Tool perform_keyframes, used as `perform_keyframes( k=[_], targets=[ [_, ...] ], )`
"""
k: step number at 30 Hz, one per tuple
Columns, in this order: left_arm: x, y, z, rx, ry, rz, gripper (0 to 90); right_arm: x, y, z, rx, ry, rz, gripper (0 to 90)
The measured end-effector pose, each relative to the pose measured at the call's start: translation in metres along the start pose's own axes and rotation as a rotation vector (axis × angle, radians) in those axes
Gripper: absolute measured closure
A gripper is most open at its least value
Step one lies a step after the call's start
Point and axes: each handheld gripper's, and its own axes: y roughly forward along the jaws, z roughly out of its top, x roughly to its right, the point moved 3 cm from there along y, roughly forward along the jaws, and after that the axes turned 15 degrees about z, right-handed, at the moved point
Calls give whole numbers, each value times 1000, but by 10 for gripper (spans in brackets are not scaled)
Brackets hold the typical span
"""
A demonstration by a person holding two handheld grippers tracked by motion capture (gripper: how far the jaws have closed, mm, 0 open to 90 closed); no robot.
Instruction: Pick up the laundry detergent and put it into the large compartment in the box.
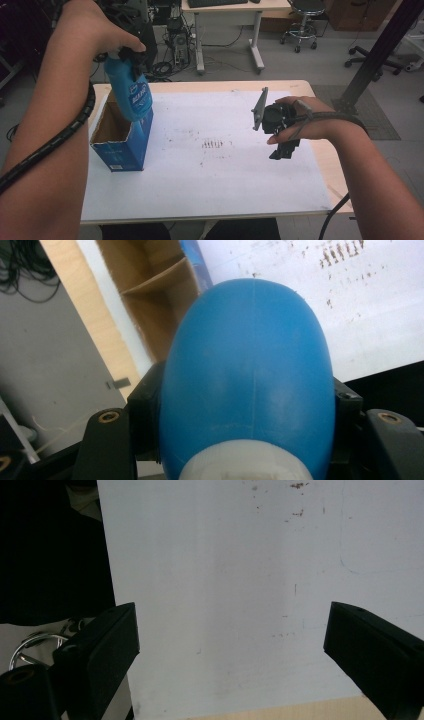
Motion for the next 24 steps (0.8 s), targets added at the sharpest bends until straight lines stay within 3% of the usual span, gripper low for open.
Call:
perform_keyframes(
  k=[6,15,24],
  targets=[
    [-14,0,-3,-15,-72,6,375,1,0,2,3,-5,-2,74],
    [-35,3,-7,-33,-148,5,375,2,1,3,3,-10,-1,75],
    [-48,10,-9,-54,-187,1,376,2,1,3,1,-6,3,76]
  ],
)
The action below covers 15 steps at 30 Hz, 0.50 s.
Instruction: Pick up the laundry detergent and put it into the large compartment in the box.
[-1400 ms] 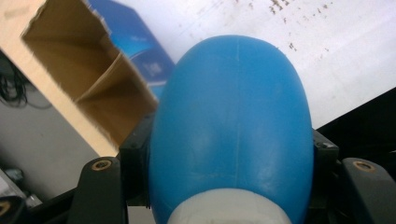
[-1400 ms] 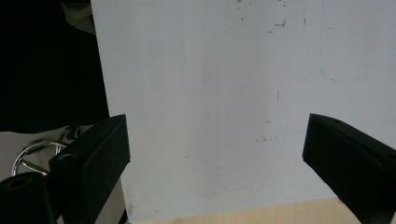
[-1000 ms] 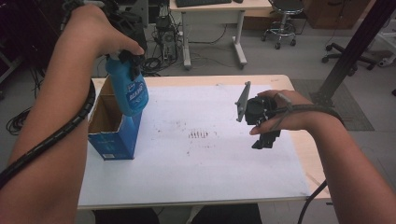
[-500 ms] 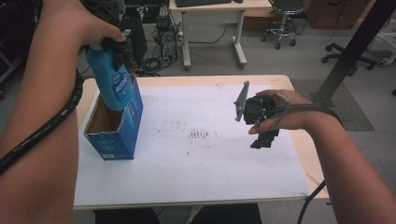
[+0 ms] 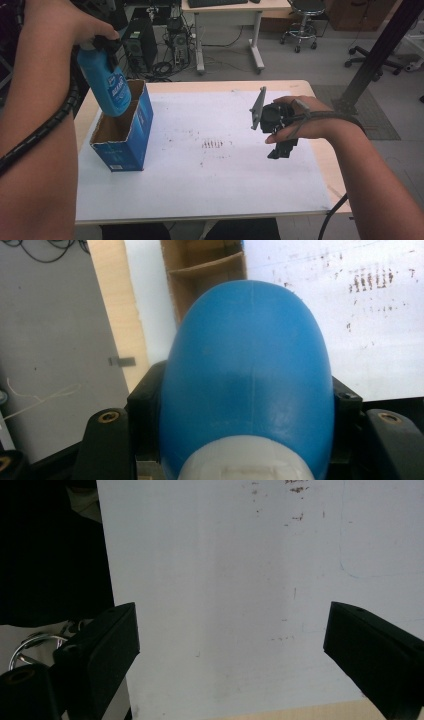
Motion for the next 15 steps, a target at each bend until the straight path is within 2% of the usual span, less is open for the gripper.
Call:
perform_keyframes(
  k=[6,15],
  targets=[
    [-8,8,1,-6,-23,-1,375,1,0,1,-6,1,2,76],
    [-13,25,4,-20,-30,-13,375,1,-2,3,-9,0,3,75]
  ],
)
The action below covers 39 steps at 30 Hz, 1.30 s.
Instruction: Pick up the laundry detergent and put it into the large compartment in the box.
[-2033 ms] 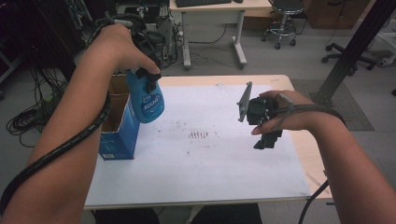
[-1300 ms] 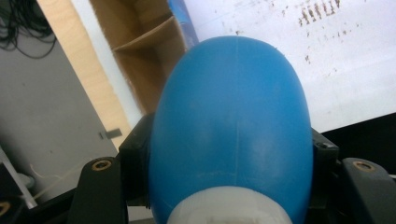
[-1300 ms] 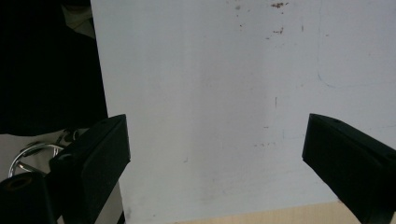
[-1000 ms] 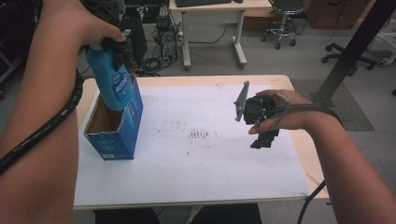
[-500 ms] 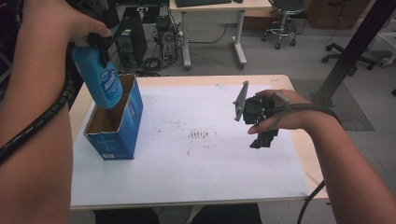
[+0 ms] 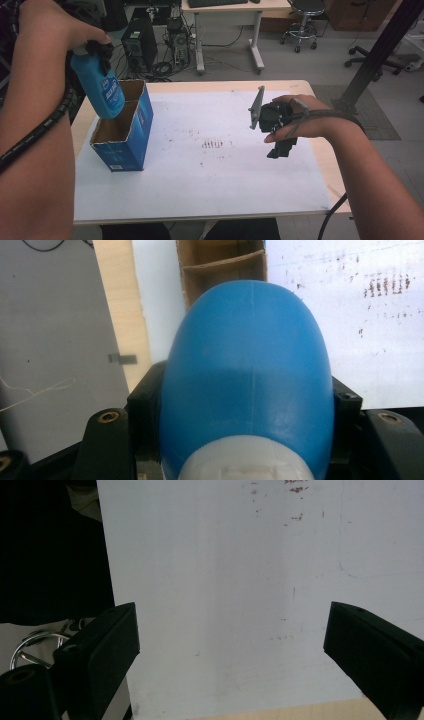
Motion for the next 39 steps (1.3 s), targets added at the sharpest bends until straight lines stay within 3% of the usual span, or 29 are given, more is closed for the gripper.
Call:
perform_keyframes(
  k=[16,39],
  targets=[
    [-1,33,4,-22,-13,-19,376,0,1,1,-6,2,3,75],
    [12,83,6,-49,3,-35,375,-1,4,2,-5,-4,6,76]
  ],
)
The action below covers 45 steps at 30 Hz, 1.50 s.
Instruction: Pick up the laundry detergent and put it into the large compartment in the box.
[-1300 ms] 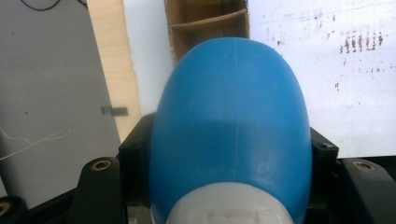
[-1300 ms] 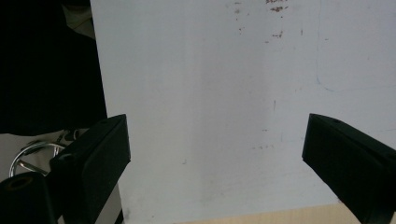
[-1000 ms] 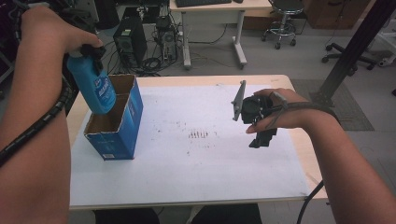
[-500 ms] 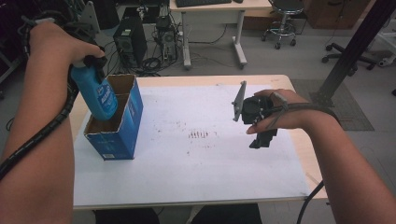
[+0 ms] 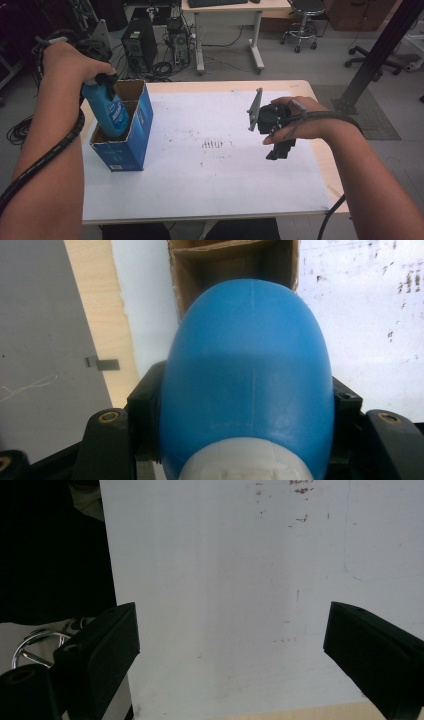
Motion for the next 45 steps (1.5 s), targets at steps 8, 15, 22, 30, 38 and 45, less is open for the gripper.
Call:
perform_keyframes(
  k=[8,15,22,30,38,45],
  targets=[
    [6,14,1,-1,10,4,375,-1,0,0,3,1,-2,76],
    [12,26,1,-8,22,2,375,-1,1,0,5,-2,-2,76],
    [16,36,1,-9,28,12,375,-2,2,-1,6,0,-1,77],
    [22,52,1,-6,29,11,375,-2,3,-1,9,-3,-1,77],
    [25,65,0,-8,27,11,375,-3,4,-1,9,-4,-1,77],
    [28,78,0,-6,32,8,375,-3,4,-1,9,-9,-1,78]
  ],
)
